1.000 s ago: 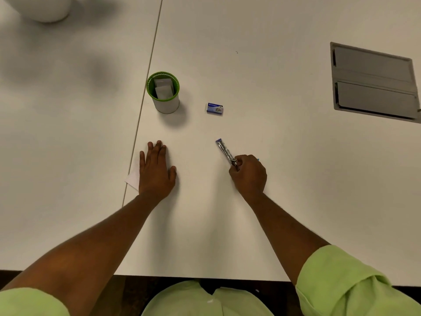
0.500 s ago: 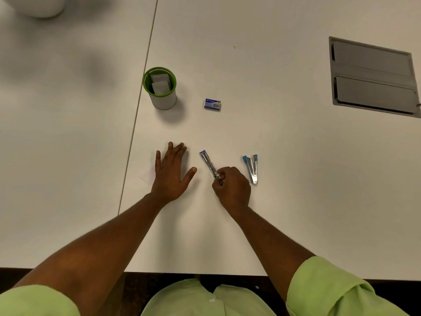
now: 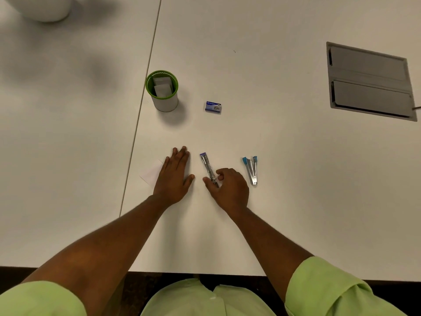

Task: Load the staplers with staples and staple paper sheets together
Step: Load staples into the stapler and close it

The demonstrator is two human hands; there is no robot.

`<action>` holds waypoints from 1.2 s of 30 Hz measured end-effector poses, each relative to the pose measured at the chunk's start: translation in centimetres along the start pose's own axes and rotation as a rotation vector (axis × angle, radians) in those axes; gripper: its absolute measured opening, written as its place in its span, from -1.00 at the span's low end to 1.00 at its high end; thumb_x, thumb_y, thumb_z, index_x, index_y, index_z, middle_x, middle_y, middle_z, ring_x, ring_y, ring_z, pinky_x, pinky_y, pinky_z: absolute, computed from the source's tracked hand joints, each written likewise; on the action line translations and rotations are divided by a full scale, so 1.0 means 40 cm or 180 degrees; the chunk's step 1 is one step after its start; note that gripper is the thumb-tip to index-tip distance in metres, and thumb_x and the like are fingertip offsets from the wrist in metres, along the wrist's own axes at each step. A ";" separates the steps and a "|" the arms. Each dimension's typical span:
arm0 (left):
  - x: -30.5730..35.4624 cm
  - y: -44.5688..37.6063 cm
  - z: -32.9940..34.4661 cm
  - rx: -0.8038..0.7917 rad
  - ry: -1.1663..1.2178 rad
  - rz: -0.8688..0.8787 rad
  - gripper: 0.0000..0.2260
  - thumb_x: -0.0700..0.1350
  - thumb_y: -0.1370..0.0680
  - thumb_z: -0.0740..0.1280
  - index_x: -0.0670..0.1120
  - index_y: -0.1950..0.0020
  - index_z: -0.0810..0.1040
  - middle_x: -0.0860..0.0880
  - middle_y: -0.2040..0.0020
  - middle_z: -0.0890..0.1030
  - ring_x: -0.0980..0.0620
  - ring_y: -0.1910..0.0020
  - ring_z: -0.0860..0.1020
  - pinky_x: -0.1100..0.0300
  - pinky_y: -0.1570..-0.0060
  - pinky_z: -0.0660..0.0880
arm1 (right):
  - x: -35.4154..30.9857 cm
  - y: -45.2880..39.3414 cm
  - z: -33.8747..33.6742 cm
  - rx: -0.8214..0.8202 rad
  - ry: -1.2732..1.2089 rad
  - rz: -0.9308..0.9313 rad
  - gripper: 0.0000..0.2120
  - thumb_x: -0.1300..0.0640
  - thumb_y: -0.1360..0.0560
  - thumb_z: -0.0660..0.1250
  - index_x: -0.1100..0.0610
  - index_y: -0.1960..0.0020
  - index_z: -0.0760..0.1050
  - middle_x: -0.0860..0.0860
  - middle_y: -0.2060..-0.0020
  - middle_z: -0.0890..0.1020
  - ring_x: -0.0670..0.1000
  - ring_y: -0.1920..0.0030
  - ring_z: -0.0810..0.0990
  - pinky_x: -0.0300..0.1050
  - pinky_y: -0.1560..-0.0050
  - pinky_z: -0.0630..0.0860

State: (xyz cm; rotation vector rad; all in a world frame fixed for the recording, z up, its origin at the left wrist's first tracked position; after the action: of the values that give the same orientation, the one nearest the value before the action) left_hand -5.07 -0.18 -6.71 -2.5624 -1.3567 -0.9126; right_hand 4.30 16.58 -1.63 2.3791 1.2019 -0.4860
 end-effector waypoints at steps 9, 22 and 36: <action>0.045 -0.074 -0.063 0.0300 0.0485 -0.0138 -0.48 -0.09 -0.62 0.30 -0.17 -0.55 0.27 -0.12 -0.56 0.30 -0.11 -0.61 0.10 0.01 -0.56 0.11 | -0.008 -0.127 -0.067 0.0301 -0.0342 0.0090 -0.78 -0.10 -0.53 0.35 0.04 -0.02 0.60 -0.11 0.17 0.65 -0.08 0.10 0.61 -0.15 0.05 0.48; 0.081 -0.322 -0.156 0.0548 0.1117 -0.0589 -0.68 -0.13 -0.63 0.32 -0.19 -0.36 0.50 -0.13 -0.31 0.55 -0.08 -0.29 0.52 0.15 -0.31 0.40 | -0.045 -0.404 -0.077 -0.0162 -0.0298 0.0197 -0.74 0.05 -0.50 0.38 0.07 -0.16 0.58 -0.03 0.00 0.67 0.00 -0.06 0.62 -0.15 -0.09 0.46; 0.125 -0.479 -0.138 -0.0071 0.1568 -0.1203 -0.63 -0.17 -0.64 0.26 -0.15 -0.46 0.46 -0.16 -0.37 0.50 -0.10 -0.29 0.53 0.05 -0.36 0.43 | -0.099 -0.504 -0.020 -0.0522 -0.0866 0.0596 -0.57 0.04 -0.54 0.40 0.11 -0.38 0.49 0.08 -0.23 0.50 0.04 -0.14 0.57 -0.12 -0.19 0.48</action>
State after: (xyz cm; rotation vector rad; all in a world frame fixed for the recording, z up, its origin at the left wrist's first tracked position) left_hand -20.45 12.91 -2.95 -1.9210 -1.6795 -1.4969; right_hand -14.35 25.09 -3.38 2.1760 0.8559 -0.6019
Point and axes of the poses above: each hand's wrist, its own y-axis away from the middle knuckle, its own z-axis out of the palm, x = y × z, the point moved 5 cm from there along -y, towards the middle knuckle
